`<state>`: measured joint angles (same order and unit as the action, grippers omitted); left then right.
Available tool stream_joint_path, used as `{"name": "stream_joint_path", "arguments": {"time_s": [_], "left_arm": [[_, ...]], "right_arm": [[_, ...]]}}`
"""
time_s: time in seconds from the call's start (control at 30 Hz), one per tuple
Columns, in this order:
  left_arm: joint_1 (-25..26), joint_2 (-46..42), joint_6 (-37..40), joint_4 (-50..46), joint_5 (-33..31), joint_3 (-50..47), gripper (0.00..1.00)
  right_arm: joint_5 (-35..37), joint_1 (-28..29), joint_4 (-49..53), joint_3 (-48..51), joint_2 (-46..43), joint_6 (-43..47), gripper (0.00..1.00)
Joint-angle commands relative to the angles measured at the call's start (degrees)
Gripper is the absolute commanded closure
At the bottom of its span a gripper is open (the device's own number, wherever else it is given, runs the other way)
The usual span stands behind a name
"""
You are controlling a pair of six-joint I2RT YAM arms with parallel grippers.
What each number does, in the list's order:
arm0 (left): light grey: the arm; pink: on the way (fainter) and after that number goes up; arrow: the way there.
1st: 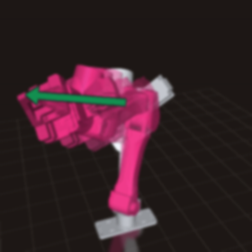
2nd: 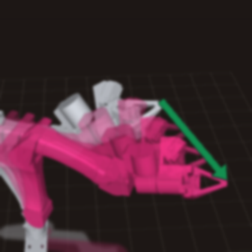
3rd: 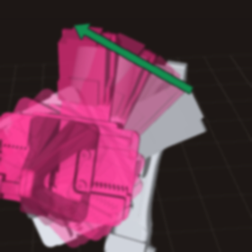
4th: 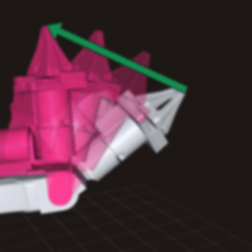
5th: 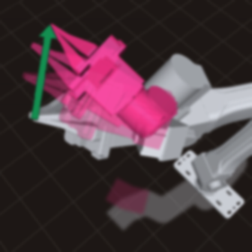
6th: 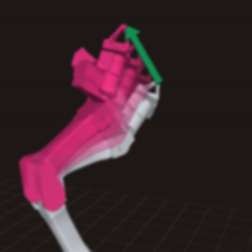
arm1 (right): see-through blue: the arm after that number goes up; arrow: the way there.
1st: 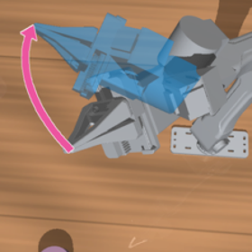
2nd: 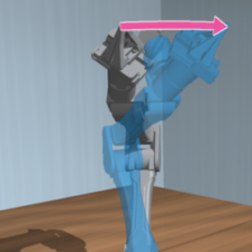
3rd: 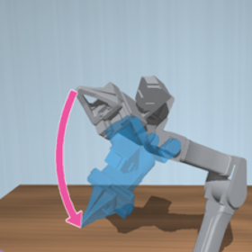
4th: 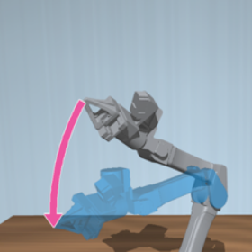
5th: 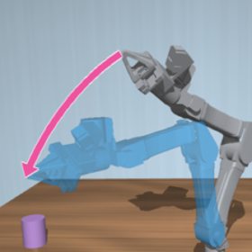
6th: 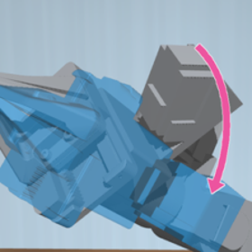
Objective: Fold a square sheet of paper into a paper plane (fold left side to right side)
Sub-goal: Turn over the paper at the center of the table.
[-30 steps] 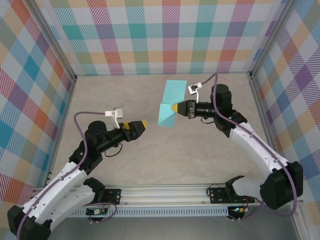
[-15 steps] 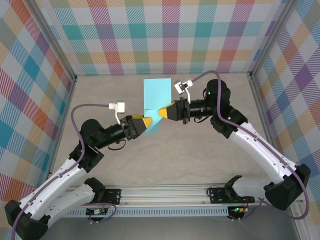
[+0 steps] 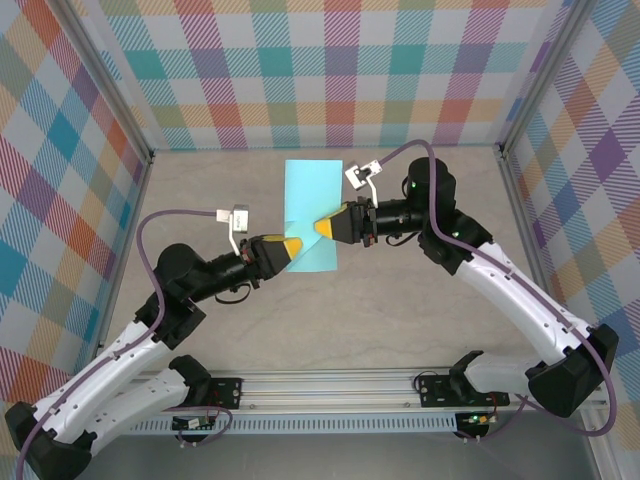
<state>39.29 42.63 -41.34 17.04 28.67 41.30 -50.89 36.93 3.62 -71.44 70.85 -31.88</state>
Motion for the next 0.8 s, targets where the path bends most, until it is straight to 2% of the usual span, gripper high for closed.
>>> {"name": "stream_joint_path", "arguments": {"time_s": [0.0,0.1,0.2,0.33,0.43,0.53,0.6,0.67,0.77], "left_arm": [[0.7,-0.7,1.4,0.0,-1.2,1.5,0.92],[0.8,-0.9,2.5,-2.2,-2.6,1.6,0.96],[1.6,-1.0,6.3,-10.4,-7.1,3.0,1.00],[3.7,0.9,12.8,-25.9,-19.6,5.9,1.00],[7.1,5.1,15.8,-37.3,-31.4,8.6,1.00],[12.7,11.8,16.3,-47.0,-45.7,12.6,1.00],[16.4,17.0,14.5,-53.1,-55.1,15.9,1.00],[19.5,23.7,9.2,-61.5,-65.0,20.2,1.00],[22.4,33.9,-1.3,-75.9,-75.9,27.4,1.00]], "right_arm": [[2.2,0.3,3.9,-2.4,-1.0,3.3,0.73],[7.6,0.3,11.7,-3.9,-1.4,7.4,0.60],[19.2,0.2,24.1,-6.4,-2.0,12.8,0.46],[42.9,0.1,36.7,-7.0,-4.0,16.1,0.25],[60.4,0.0,42.3,-4.7,-6.7,16.1,0.02],[71.3,-0.2,43.5,-1.3,-11.0,15.6,0.00],[74.5,-0.5,42.4,1.6,-14.6,15.0,0.00],[77.3,-0.6,41.0,4.4,-18.0,14.1,0.00],[83.2,-0.8,41.7,6.9,-21.4,12.5,0.00]]}}
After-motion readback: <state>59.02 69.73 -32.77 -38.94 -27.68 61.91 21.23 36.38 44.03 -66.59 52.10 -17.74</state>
